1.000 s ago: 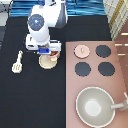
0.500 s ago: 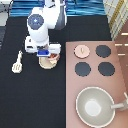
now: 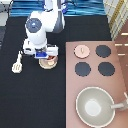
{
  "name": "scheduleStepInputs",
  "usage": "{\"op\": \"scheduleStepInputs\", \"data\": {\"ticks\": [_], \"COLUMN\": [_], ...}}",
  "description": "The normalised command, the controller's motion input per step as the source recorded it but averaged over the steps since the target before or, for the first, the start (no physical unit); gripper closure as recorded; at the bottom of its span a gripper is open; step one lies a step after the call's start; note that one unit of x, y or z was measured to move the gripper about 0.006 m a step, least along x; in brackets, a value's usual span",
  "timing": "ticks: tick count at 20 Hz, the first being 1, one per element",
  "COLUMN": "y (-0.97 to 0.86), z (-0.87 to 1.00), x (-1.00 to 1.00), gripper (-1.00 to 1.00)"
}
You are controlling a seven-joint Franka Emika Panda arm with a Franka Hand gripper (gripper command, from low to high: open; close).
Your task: Take the lid off the pot, put the pot on the plate, and use the tool to push the pot to the front of the table.
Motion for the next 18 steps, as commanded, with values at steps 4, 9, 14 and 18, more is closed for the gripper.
{"op": "scheduleStepInputs", "data": {"ticks": [4, 9, 14, 18], "y": [-0.15, 0.10, -0.11, -0.39], "z": [0.09, 0.07, 0.19, 0.23], "x": [0.28, 0.35, 0.33, 0.16], "gripper": [1.00, 1.00, 1.00, 1.00]}}
